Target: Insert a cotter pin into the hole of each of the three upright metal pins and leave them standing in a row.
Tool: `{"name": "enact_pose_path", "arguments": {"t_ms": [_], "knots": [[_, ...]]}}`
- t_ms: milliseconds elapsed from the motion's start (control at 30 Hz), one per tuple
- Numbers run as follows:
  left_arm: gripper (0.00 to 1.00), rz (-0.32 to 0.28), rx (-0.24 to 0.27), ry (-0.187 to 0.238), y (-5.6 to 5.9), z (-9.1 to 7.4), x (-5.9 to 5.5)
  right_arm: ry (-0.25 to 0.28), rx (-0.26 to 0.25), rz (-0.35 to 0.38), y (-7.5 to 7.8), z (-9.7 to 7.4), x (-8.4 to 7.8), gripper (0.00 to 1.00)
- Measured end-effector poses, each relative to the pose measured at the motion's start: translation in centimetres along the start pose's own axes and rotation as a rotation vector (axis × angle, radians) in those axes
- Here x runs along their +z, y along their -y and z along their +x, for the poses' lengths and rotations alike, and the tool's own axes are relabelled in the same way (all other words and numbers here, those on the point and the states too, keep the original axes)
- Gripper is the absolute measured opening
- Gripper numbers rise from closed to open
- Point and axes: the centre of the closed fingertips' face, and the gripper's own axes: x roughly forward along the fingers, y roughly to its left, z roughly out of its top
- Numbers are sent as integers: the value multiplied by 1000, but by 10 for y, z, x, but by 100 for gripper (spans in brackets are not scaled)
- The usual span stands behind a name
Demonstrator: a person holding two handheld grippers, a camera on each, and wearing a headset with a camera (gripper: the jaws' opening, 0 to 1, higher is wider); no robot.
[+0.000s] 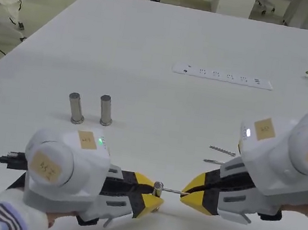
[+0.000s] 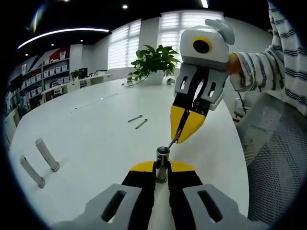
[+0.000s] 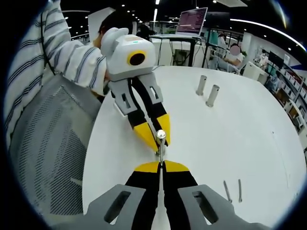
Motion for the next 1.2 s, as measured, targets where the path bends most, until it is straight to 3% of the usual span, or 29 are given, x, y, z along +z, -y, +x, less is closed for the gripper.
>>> {"name": "enact_pose_path", "arguments": {"t_ms": [533, 1200], "knots": [[7, -12, -2, 3, 1, 3, 1, 3, 0, 3, -2, 0, 2, 3], [7, -19, -5, 14, 4, 8, 3, -9, -7, -9, -2, 17, 10, 4]]}}
